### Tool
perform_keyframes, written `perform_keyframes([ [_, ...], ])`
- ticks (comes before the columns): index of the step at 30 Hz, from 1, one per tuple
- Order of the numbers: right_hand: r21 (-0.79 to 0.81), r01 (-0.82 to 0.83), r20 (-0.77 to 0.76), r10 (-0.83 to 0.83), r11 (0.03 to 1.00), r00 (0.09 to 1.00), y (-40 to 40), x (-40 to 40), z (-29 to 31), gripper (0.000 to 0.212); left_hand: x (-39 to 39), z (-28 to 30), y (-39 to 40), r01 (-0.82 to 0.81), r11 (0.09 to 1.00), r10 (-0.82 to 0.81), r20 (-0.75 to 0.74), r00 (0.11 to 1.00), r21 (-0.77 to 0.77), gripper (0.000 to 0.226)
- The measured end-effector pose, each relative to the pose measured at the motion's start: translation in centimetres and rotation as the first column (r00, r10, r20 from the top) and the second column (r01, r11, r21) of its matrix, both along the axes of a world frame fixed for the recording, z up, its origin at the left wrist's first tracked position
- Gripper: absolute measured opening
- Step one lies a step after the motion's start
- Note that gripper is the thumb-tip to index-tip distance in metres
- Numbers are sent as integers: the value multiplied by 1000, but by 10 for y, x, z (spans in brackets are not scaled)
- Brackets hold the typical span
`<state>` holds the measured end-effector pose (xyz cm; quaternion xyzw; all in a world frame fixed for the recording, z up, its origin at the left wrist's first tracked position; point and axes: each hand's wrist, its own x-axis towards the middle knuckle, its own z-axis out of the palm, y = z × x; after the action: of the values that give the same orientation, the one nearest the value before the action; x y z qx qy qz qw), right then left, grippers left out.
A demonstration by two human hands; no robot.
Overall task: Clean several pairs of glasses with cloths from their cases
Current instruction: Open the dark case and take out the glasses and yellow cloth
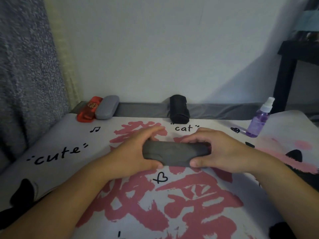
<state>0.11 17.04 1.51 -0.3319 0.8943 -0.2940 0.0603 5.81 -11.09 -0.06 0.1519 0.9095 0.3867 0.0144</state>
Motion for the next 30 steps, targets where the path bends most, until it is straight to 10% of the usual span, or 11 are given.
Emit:
perform_keyframes([
  [12, -240, 232, 114, -210, 943, 971, -8, -4, -2, 29, -2, -2, 4, -47, 997, 46, 12, 999, 54, 128],
  [23, -329, 531, -21, -568, 781, 823, -15, -6, -9, 9, -4, -7, 3, -11, 1000, 11, -43, 999, -17, 104],
  [30, -304, 441, -23, -469, 845, 883, -2, -6, 5, 15, -9, -7, -3, -38, 985, 31, -42, 999, -167, 82],
])
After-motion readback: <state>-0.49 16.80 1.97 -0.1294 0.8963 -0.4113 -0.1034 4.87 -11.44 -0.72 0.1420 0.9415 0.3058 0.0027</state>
